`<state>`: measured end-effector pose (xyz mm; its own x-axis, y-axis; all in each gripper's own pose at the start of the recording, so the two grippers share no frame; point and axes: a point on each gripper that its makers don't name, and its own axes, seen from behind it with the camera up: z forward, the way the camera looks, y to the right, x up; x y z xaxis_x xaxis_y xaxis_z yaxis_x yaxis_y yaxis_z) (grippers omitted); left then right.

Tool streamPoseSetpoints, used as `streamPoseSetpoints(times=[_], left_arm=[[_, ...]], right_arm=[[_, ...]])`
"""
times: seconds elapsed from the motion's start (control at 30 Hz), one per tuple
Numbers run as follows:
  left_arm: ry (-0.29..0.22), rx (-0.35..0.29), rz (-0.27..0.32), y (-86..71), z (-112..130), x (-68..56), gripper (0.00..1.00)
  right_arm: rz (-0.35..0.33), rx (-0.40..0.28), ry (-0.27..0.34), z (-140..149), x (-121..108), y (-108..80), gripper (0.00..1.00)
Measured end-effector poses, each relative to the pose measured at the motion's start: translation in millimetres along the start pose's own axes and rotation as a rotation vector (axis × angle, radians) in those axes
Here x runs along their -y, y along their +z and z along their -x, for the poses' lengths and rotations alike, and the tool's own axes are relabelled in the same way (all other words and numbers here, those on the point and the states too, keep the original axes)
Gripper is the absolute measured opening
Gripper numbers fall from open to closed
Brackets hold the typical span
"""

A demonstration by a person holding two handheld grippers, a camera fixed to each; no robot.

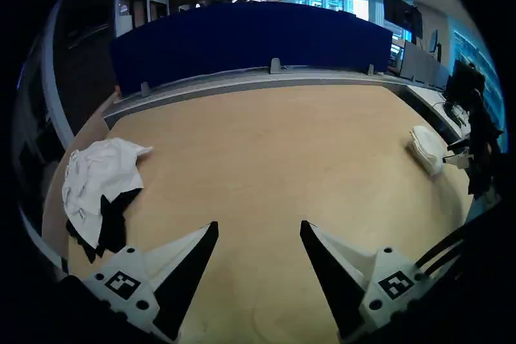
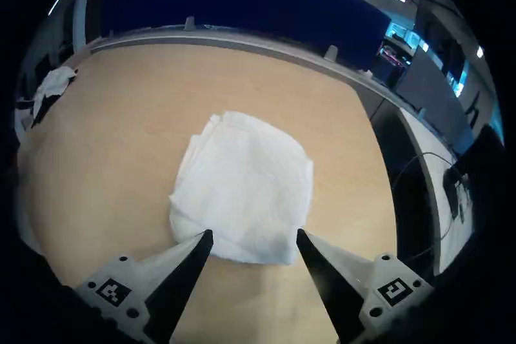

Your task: Fold towel

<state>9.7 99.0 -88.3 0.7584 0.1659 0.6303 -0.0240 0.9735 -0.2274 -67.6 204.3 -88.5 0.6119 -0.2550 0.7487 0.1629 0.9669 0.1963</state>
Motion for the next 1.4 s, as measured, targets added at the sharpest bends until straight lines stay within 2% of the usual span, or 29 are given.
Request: streamPoseSetpoints(times=[0.37,0.6,0.8,1.13,1.27,1.4], left_arm=[[-0.01,-0.004,-0.013,-3.2,1,10.2,0.94],[-0.016,-0.002,-0.018,-2.9,4,14.7,0.94],[-0.018,-0.001,-0.018,-2.3,5,15.4,0.94],[-0.021,-0.001,-0.02,-1.1,5,17.7,0.94],[-0.021,-0.001,-0.021,-0.8,5,18.5,0.94],[-0.02,-0.001,-0.02,-0.3,5,18.0,0.94]], right_arm=[[-0.065,-0.042,-0.003,-25,48,16.0,0.97],[-0.088,-0.047,-0.021,-33,64,22.0,0.9],[-0.094,-0.049,-0.023,-36,68,23.2,0.68],[-0.106,-0.037,-0.044,-29,75,24.6,0.44],[-0.11,-0.035,-0.047,-27,77,25.6,0.31],[-0.108,-0.034,-0.048,-27,77,25.3,0.09]])
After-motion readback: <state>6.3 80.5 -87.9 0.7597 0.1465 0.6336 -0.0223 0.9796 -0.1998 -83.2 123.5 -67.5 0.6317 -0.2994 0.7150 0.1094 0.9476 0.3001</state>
